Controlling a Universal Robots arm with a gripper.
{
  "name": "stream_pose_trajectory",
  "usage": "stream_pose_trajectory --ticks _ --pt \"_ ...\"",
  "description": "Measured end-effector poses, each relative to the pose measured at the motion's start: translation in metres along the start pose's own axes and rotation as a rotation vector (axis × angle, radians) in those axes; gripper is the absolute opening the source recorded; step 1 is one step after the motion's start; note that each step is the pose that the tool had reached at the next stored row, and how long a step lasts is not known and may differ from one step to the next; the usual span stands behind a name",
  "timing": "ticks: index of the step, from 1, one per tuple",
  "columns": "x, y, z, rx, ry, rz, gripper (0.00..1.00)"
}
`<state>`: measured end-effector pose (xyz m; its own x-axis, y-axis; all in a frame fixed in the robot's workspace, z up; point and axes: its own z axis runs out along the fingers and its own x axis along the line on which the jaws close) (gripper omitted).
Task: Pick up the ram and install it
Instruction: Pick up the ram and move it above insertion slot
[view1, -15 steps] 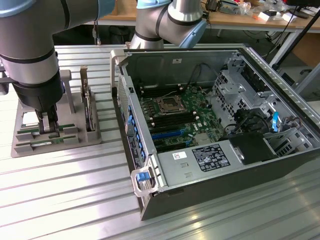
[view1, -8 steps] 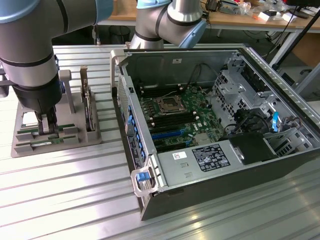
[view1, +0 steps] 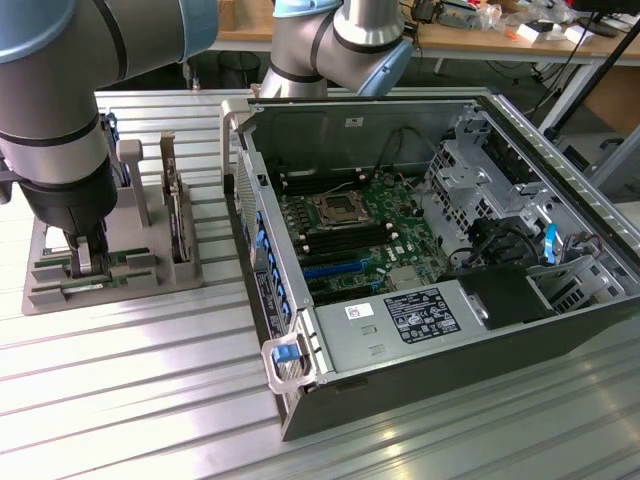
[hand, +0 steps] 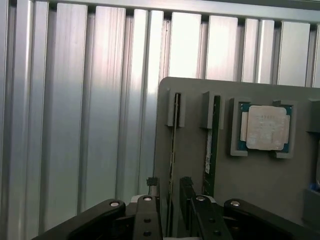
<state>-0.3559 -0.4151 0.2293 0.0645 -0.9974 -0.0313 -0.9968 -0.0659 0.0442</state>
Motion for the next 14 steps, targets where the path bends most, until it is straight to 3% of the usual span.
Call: stream_pose_trajectory --ticks 14 --pt "-0.005 0.0097 0.0182 -0.0001 0.0001 0.000 0.30"
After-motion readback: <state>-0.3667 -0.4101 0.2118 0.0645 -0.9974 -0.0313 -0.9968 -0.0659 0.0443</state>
